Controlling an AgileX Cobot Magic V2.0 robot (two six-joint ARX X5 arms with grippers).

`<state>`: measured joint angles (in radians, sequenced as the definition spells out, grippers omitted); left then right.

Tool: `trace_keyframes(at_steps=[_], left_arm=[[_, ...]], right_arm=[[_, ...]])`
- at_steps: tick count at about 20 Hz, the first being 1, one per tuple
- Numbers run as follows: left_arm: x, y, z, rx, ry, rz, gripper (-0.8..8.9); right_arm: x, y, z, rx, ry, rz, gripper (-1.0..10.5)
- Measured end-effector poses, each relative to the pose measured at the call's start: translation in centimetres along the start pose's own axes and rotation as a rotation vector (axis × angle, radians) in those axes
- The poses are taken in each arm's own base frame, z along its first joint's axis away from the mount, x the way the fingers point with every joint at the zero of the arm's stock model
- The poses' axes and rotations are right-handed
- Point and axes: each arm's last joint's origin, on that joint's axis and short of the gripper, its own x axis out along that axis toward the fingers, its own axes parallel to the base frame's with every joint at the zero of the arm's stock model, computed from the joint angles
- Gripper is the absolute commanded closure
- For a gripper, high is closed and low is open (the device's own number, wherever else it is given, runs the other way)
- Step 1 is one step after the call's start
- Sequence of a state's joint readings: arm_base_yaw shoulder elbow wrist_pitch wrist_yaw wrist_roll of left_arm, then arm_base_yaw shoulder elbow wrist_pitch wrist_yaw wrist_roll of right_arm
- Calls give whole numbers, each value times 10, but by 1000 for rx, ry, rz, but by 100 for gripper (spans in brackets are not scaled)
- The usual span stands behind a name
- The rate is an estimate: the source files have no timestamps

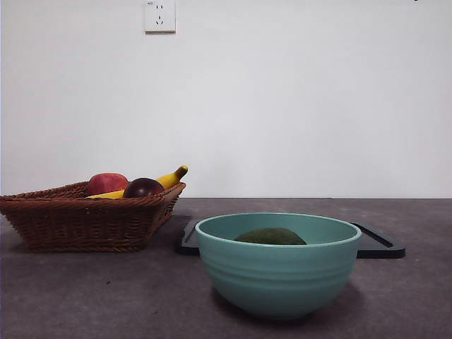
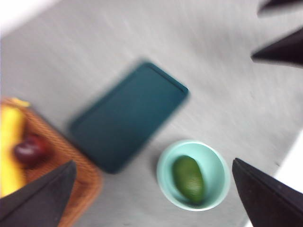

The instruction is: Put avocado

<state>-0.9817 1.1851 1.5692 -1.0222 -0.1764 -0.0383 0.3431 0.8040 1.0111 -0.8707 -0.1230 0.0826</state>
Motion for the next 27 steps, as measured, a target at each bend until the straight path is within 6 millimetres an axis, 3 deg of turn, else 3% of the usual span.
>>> trace_keyframes(at_steps=[4, 10, 13, 17, 19, 22, 27], left_arm=[[-40, 15, -54, -14, -79, 148, 283], [-86, 25, -145, -144, -302, 130, 283], [-87, 26, -170, -161, -258, 130, 283], [-94, 28, -176, -178, -282, 126, 283], [-94, 28, -176, -178, -281, 126, 283], [-94, 28, -176, -178, -281, 126, 283], [-94, 28, -176, -178, -281, 126, 283]], right_arm=[[0, 0, 0, 0, 0, 0, 275], [0, 0, 0, 0, 0, 0, 275], [0, 0, 0, 4, 2, 9, 275], [10, 5, 2, 35, 56, 137, 277], [32, 11, 5, 57, 150, 215, 276], [87, 27, 1, 60, 364, 250, 277], [158, 38, -20, 38, 618, 175, 277]])
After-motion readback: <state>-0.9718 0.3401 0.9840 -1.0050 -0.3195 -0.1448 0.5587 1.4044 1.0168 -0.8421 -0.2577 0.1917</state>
